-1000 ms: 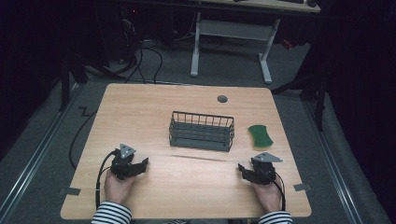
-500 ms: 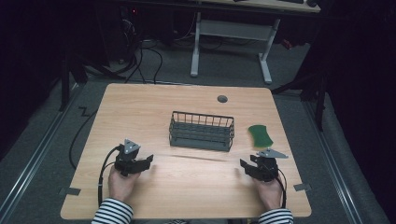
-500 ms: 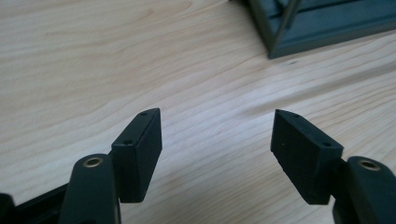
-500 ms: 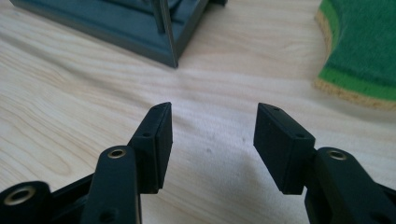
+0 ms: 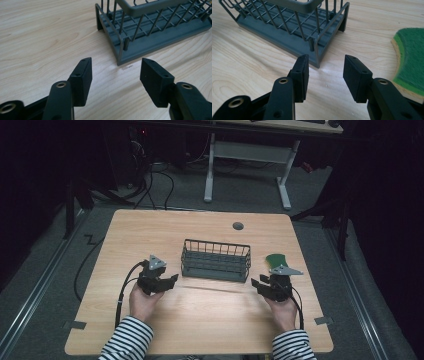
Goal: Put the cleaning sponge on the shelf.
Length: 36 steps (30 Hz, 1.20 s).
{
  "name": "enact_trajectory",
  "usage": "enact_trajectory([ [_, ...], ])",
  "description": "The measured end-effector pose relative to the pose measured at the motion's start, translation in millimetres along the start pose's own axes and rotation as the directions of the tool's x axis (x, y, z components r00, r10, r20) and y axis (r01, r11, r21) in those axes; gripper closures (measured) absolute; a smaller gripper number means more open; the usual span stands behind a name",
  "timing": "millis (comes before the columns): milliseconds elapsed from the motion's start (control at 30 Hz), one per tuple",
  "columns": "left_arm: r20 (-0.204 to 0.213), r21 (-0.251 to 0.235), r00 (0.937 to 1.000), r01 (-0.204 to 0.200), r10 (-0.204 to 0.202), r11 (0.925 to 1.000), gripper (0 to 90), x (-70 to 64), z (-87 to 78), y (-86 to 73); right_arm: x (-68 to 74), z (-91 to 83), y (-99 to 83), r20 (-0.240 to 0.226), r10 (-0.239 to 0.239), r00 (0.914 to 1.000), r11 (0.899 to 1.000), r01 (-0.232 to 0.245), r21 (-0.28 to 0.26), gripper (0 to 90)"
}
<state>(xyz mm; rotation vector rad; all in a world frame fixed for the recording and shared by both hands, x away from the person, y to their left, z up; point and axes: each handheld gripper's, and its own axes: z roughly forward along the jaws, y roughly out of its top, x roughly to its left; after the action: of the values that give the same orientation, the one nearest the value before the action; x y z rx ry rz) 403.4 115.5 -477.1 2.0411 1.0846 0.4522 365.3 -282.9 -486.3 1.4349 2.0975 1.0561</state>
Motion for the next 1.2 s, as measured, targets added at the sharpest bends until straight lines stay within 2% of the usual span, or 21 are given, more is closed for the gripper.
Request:
enact_trajectory([
  [100,0.015,0.012,0.9999,-0.003,0.003,0.9999,45.0,-3.7,9.4,8.4,1.1,6.6,3.7,-0.010,0.001,0.9999,1.000,-0.001,0.005,56.7],
  [233,0.013,0.013,0.9999,-0.011,0.010,0.9999,46.5,-6.3,17.2,12.5,3.2,11.3,6.3,-0.015,-0.003,0.9999,1.000,0.003,0.006,57.4],
  [467,0.024,0.026,0.9996,0.017,-0.018,0.9995,52.8,-4.8,33.8,14.8,3.2,21.6,9.8,-0.024,0.017,0.9996,1.000,-0.016,0.019,59.9],
  [567,0.015,0.031,0.9999,0.005,-0.006,0.9995,54.5,-5.0,36.4,14.0,3.4,24.4,10.9,-0.030,0.020,0.9994,0.999,-0.019,0.026,61.0],
  [700,0.011,0.036,0.9999,-0.009,0.008,0.9993,58.7,-4.9,40.3,13.0,5.0,30.6,13.6,-0.060,0.022,0.9979,0.999,-0.019,0.050,66.8],
  [833,0.024,0.038,0.9997,-0.010,0.010,0.9992,62.4,-2.9,44.2,12.7,5.2,34.1,14.2,-0.075,0.025,0.9969,0.998,-0.021,0.059,69.2],
  [900,0.044,0.044,0.9990,-0.002,0.000,0.9990,66.5,-2.6,46.2,12.2,4.2,36.3,13.9,-0.089,0.032,0.9955,0.997,-0.026,0.069,72.2],
  [1133,0.079,0.051,0.9968,0.008,-0.012,0.9987,75.1,-4.0,50.1,11.8,-0.5,36.1,13.1,-0.098,0.041,0.9943,0.996,-0.033,0.081,79.5],
  [1200,0.074,0.054,0.9972,0.005,-0.009,0.9986,77.2,-4.7,51.2,11.7,-1.3,36.1,12.9,-0.100,0.035,0.9944,0.997,-0.027,0.079,80.7],
])
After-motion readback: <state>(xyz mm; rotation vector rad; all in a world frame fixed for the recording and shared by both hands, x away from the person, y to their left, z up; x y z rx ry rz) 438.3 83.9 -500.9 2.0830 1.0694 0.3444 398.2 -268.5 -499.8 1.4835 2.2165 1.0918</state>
